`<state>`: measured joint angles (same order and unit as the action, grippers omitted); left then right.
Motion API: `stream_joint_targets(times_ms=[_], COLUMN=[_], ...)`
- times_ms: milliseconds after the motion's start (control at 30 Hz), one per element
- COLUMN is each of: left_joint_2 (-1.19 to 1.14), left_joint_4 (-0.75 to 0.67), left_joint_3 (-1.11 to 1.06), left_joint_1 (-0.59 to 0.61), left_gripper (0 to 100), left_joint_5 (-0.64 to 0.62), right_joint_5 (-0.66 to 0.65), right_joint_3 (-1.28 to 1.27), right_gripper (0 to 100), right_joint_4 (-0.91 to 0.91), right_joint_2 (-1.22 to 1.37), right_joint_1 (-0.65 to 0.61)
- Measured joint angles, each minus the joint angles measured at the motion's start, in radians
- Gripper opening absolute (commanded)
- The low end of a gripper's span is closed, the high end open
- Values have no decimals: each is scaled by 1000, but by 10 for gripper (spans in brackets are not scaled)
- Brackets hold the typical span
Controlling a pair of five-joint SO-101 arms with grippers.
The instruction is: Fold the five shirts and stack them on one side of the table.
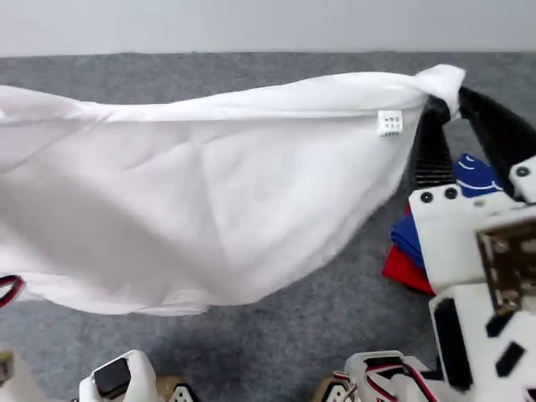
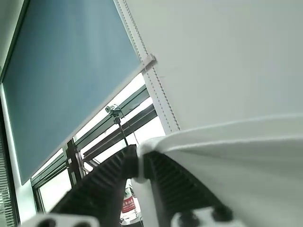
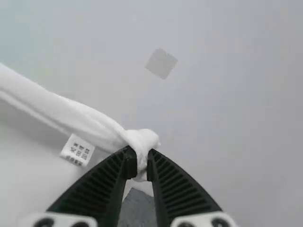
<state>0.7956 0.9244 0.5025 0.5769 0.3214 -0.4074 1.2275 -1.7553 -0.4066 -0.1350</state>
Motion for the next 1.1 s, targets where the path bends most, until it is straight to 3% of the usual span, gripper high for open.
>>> stream_joint_targets(times_ms=[100, 433, 800, 1100], left_joint_2=[0, 2, 138, 147], left_joint_4=[25, 49, 126, 181], left_joint_3=[0, -78, -83, -227], left_joint_1=[0, 0, 0, -14], left_gripper=[13, 13, 13, 13], left_joint_5=[0, 66, 71, 72], right_joint_5=[0, 3, -3, -3], right_joint_3=[-41, -512, -548, -631], right_gripper=[10, 9, 9, 9], right_joint_4=[-2, -2, -2, -2], right_joint_2=[-23, -199, -376, -371], right_joint_1=[31, 41, 48, 52])
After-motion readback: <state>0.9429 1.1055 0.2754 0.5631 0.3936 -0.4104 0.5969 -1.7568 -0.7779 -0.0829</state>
